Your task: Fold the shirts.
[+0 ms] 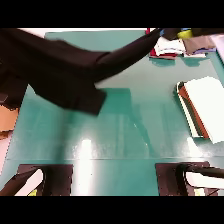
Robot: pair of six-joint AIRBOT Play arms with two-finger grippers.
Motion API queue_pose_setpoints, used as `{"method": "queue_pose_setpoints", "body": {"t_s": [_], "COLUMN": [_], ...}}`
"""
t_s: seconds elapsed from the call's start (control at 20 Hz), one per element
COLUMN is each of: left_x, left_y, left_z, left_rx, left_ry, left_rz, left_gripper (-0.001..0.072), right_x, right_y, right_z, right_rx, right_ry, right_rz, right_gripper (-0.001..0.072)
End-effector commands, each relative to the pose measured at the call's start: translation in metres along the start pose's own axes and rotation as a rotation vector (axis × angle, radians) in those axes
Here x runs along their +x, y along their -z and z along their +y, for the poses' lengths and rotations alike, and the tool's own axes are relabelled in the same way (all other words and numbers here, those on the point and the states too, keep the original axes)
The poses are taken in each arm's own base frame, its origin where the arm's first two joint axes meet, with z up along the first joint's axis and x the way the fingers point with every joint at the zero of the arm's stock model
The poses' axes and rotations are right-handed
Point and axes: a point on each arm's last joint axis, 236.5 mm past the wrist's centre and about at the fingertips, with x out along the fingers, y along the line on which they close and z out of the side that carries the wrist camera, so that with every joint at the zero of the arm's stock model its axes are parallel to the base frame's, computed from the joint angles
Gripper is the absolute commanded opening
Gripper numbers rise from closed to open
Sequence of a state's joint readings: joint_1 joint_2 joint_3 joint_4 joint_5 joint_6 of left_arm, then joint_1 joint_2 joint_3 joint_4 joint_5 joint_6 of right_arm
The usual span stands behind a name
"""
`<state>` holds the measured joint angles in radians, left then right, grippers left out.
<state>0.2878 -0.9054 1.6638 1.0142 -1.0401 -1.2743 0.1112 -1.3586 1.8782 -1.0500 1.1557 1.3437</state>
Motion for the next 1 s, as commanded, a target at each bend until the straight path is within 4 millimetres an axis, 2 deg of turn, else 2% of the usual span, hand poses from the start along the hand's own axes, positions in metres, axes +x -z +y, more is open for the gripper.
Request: {"method": "queue_pose_setpoints", "body": {"t_s": [0.0, 0.1, 0.25, 0.35, 0.4, 0.5, 0.55, 0.65, 0.75, 0.85, 0.95], "left_x": [-0.103, -0.137, -0.169, -0.171, -0.162, -0.123, -0.097, -0.036, 0.028, 0.088, 0.140], "left_y": [-0.075, -0.093, -0.113, -0.115, -0.111, -0.096, -0.084, -0.045, 0.013, 0.086, 0.165], "left_z": [-0.053, -0.073, -0.091, -0.097, -0.097, -0.088, -0.080, -0.055, -0.028, -0.013, -0.014], "left_rx": [0.134, 0.175, 0.209, 0.202, 0.186, 0.126, 0.088, 0.001, -0.103, -0.174, -0.192], "left_ry": [0.001, 0.009, 0.018, 0.045, 0.066, 0.116, 0.136, 0.162, 0.188, 0.203, 0.221], "left_rz": [-0.249, -0.320, -0.400, -0.410, -0.388, -0.306, -0.247, -0.087, 0.103, 0.306, 0.503], "left_gripper": [0.0026, 0.0026, 0.0025, 0.0025, 0.0025, 0.0025, 0.0025, 0.0025, 0.0025, 0.0025, 0.0025], "right_x": [-0.101, -0.136, -0.180, -0.194, -0.193, -0.174, -0.157, -0.118, -0.076, -0.037, 0.004], "right_y": [-0.027, -0.031, -0.035, -0.030, -0.023, 0.003, 0.025, 0.079, 0.137, 0.185, 0.211], "right_z": [0.034, 0.043, 0.052, 0.051, 0.047, 0.032, 0.018, -0.006, -0.027, -0.043, -0.047], "right_rx": [-0.077, -0.097, -0.095, -0.079, -0.048, 0.026, 0.085, 0.181, 0.256, 0.286, 0.299], "right_ry": [0.031, 0.053, 0.090, 0.113, 0.119, 0.133, 0.148, 0.175, 0.214, 0.255, 0.256], "right_rz": [-0.141, -0.184, -0.254, -0.257, -0.241, -0.152, -0.072, 0.114, 0.303, 0.441, 0.495], "right_gripper": [0.0014, 0.0014, 0.0014, 0.0014, 0.0014, 0.0014, 0.0014, 0.0014, 0.0014, 0.0014, 0.0014]}}
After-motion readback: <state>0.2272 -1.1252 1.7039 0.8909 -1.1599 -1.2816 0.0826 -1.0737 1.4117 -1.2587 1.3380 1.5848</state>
